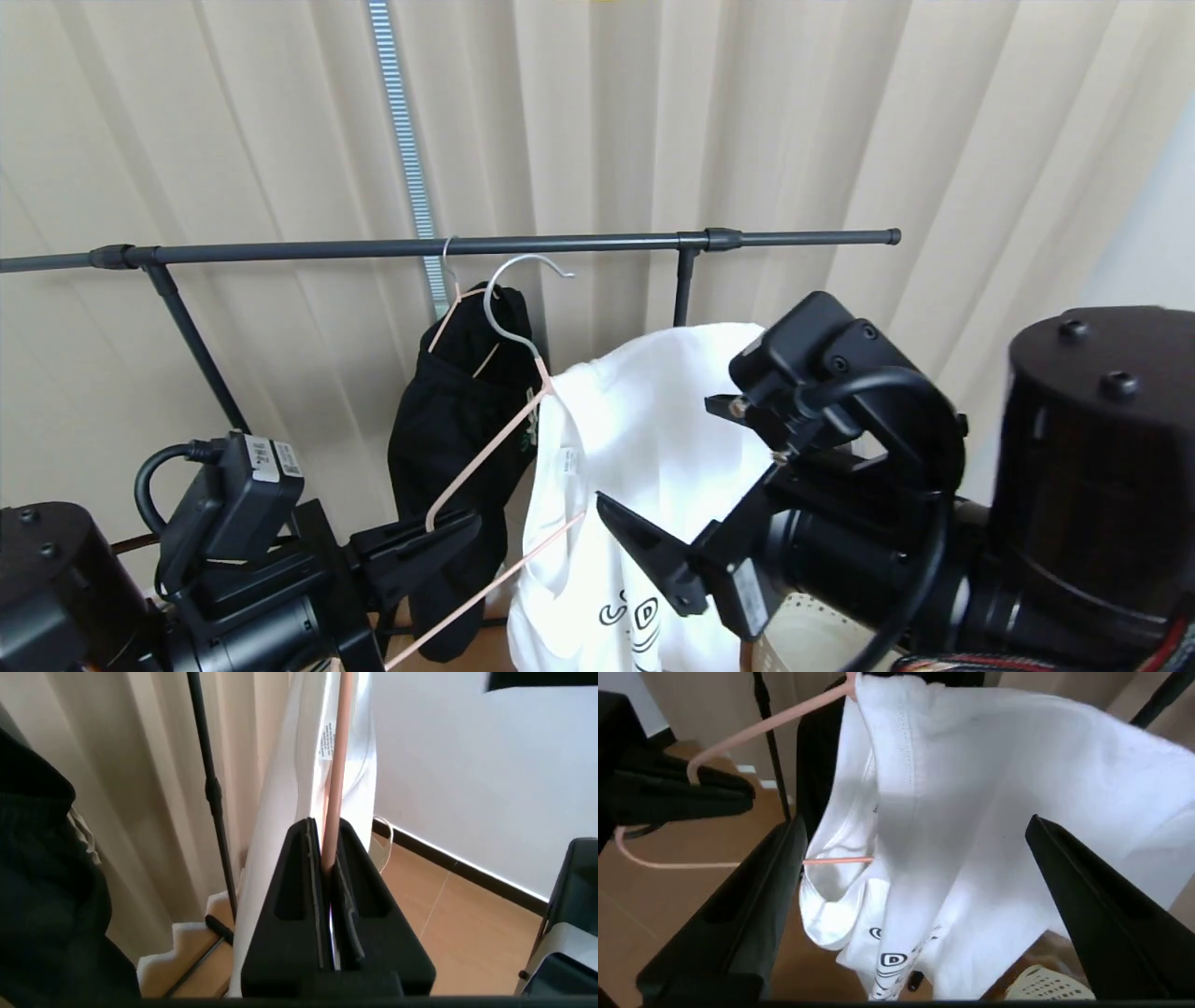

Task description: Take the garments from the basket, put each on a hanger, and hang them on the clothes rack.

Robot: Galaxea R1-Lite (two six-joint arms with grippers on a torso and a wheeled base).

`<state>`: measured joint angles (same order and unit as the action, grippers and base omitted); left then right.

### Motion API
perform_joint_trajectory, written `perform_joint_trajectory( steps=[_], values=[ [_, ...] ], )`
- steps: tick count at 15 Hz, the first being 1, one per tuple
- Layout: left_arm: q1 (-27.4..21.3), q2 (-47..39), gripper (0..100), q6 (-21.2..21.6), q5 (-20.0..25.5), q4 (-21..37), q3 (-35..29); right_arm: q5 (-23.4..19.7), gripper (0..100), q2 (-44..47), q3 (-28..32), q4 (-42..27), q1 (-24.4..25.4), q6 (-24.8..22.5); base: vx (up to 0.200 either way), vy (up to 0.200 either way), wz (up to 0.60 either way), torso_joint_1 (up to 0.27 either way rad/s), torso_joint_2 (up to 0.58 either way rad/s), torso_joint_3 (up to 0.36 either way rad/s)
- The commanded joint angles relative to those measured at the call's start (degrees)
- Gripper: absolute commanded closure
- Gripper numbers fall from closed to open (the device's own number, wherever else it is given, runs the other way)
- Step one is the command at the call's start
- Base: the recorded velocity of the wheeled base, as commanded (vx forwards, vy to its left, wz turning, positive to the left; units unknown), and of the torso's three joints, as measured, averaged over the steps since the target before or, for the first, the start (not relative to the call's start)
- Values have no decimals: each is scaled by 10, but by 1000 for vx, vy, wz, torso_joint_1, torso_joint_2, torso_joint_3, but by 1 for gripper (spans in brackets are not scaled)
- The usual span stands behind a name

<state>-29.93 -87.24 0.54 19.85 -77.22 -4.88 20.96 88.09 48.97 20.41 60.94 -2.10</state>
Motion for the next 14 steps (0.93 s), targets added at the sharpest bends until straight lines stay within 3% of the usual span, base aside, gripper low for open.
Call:
perform_joint_trajectory(
  steps=[1,3,6,8,11,14],
  values=[
    [41,-5,100,9,27,0,1,-52,0,-71,-6,-46,-37,-35,0,0,0,0,0,0],
    [77,-13,100,30,72,0,3,-97,0,-87,25,-124,-64,-53,0,0,0,0,0,0],
    [127,-28,100,68,146,0,9,-237,0,-80,113,-275,-125,-83,0,0,0,0,0,0],
    [138,-36,100,82,174,0,14,-292,0,-68,148,-337,-152,-113,0,0,0,0,0,0],
    [160,-58,100,109,219,0,21,-423,0,-31,229,-457,-223,-210,0,0,0,0,0,0],
    [163,-63,100,131,257,0,34,-487,0,27,268,-520,-274,-330,0,0,0,0,0,0]
  ],
)
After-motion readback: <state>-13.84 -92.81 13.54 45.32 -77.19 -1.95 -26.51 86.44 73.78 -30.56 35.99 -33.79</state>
